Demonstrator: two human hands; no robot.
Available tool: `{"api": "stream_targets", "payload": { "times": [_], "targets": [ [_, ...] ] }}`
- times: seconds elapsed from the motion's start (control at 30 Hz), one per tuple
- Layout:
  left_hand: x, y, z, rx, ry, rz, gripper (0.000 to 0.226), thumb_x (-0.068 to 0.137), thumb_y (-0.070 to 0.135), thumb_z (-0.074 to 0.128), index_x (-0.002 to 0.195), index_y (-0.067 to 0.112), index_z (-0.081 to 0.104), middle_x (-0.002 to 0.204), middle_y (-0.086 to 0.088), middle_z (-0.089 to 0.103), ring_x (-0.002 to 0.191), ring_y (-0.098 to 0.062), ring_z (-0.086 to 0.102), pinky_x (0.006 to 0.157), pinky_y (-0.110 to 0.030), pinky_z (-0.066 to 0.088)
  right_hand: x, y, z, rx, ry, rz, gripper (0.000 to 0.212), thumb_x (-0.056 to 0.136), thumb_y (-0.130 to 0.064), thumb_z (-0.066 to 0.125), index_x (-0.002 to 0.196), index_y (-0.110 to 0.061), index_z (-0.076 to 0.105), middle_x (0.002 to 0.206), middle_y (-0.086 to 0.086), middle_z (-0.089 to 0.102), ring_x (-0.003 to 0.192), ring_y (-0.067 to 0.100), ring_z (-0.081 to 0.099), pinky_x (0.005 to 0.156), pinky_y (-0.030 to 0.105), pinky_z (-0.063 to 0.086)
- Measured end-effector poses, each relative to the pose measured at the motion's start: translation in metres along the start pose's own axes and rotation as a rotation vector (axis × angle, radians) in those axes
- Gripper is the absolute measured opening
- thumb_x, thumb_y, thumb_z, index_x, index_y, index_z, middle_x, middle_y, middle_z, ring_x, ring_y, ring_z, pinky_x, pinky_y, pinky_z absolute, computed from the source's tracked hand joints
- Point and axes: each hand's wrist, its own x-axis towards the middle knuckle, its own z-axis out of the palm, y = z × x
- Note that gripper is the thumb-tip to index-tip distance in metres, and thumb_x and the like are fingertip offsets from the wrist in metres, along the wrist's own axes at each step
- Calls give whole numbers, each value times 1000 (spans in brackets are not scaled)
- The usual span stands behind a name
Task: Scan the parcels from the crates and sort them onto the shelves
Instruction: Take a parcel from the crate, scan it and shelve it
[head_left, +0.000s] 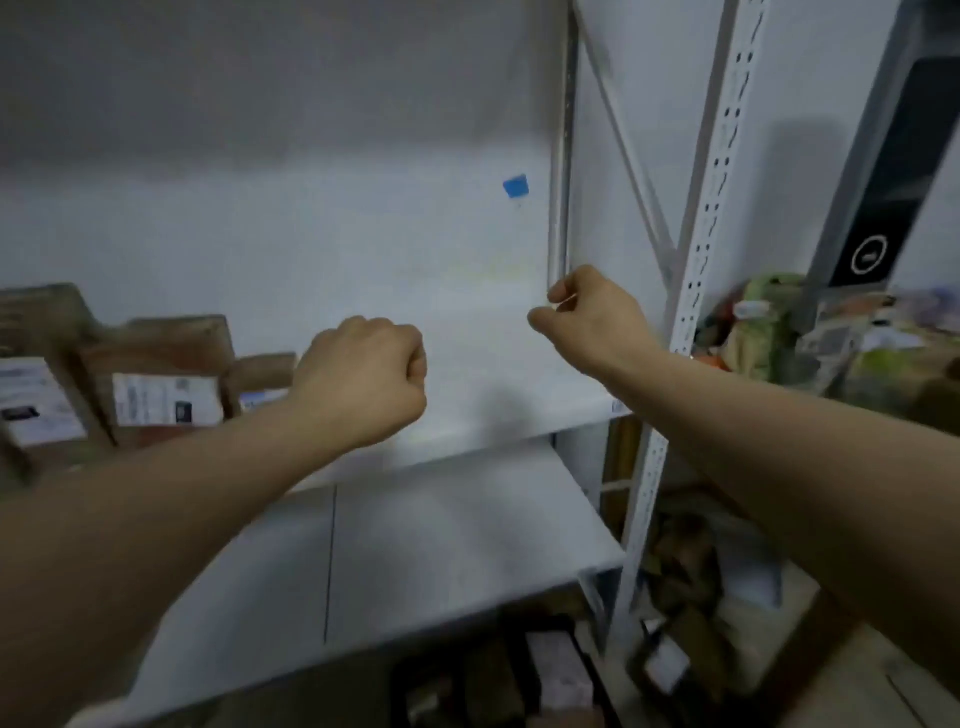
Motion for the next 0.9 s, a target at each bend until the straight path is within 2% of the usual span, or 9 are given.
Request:
{"api": "stream_targets", "payload": {
  "times": [0.13, 0.2, 0.27, 0.37, 0.47, 0.6, 0.77, 0.83, 0.9],
  "targets": [
    [-78, 20, 90, -197, -206, -110, 11, 88, 19, 57, 79, 23, 61, 86, 0, 63, 87, -28, 58, 74, -35, 46, -79, 73, 48, -61, -183, 221, 22, 90, -29, 66, 103, -15, 55, 96, 3, 62, 92, 24, 60, 67, 30, 41],
    [-123, 28, 131, -231, -391, -215, 10, 88, 17, 57, 81, 19, 63, 86, -2, 63, 85, -28, 60, 71, -33, 47, -115, 110, 71, -122, -275, 279, 22, 91, -29, 68, 95, -11, 56, 85, 6, 60, 88, 31, 64, 60, 34, 45],
    [-162, 36, 168, -229, -535, -249, 11, 88, 15, 59, 91, 10, 70, 93, -7, 67, 87, -28, 63, 74, -35, 53, -143, 142, 80, -199, -358, 332, 27, 92, -29, 68, 95, -4, 60, 84, 15, 61, 91, 38, 65, 68, 46, 54],
    [-203, 59, 217, -270, -688, -268, 10, 89, 15, 62, 92, 10, 70, 94, -7, 66, 84, -24, 61, 75, -37, 55, -178, 192, 76, -255, -474, 449, 26, 91, -30, 66, 100, -7, 58, 90, 11, 59, 86, 30, 60, 64, 33, 48],
    [-223, 98, 242, -359, -716, -310, 17, 85, 9, 57, 90, 2, 72, 90, -14, 70, 83, -30, 66, 75, -48, 59, -213, 247, 64, -261, -534, 574, 24, 91, -33, 67, 88, -11, 57, 83, 7, 58, 84, 29, 62, 63, 28, 41],
    [-229, 162, 277, -395, -789, -312, 23, 85, 8, 51, 88, 2, 73, 92, -13, 71, 83, -30, 66, 75, -46, 58, -257, 320, 35, -265, -589, 734, 24, 93, -35, 66, 89, -13, 57, 78, 4, 55, 83, 28, 58, 59, 26, 40],
    [-234, 252, 327, -390, -852, -374, 19, 89, 13, 52, 84, 13, 70, 88, -7, 68, 81, -25, 63, 74, -42, 57, -289, 407, -10, -252, -675, 823, 33, 94, -35, 64, 117, -11, 62, 108, 7, 63, 103, 29, 61, 79, 32, 44],
    [-241, 287, 349, -410, -922, -427, 13, 90, 13, 57, 89, 14, 70, 92, -6, 67, 86, -24, 62, 75, -38, 54, -294, 436, -32, -267, -755, 825, 27, 99, -30, 59, 117, -10, 63, 119, 9, 64, 115, 31, 59, 88, 35, 46],
    [-249, 317, 371, -453, -998, -487, 9, 90, 14, 59, 93, 13, 67, 96, -6, 66, 90, -24, 62, 77, -37, 53, -297, 458, -51, -290, -862, 804, 15, 106, -24, 47, 101, -16, 59, 120, 10, 60, 123, 30, 55, 98, 33, 43]
  ]
}}
